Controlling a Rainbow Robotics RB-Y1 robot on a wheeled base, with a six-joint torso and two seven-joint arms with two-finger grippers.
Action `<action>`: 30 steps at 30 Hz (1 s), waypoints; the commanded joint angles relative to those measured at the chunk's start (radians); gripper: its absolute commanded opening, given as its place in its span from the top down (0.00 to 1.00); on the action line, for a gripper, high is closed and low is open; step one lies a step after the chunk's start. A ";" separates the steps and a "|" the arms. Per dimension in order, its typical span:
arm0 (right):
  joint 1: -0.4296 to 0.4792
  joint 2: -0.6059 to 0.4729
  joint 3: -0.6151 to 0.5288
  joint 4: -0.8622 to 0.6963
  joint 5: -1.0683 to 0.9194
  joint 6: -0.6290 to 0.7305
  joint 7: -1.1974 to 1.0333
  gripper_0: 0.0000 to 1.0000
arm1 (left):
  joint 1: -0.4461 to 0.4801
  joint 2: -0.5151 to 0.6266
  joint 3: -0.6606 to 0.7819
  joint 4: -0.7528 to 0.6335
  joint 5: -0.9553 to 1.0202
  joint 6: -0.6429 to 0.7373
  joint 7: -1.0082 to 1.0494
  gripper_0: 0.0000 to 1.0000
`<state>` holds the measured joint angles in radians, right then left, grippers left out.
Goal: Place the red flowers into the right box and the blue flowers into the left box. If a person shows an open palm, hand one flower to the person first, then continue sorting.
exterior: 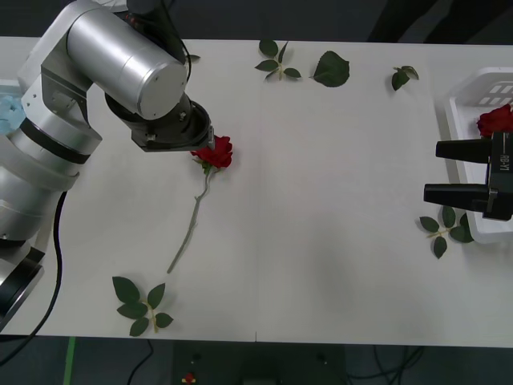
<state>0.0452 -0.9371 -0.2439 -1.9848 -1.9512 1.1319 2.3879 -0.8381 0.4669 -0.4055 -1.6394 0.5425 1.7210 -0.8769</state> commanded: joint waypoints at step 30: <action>0.015 0.014 -0.002 -0.029 -0.014 -0.007 0.030 0.00 | 0.267 -0.152 -0.116 0.233 -0.296 -0.595 -0.129 0.00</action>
<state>0.0455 -0.9371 -0.2436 -1.9854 -1.9518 1.1319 2.3880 -0.5753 0.3369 -0.4986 -1.4063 0.2642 1.1460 -0.9528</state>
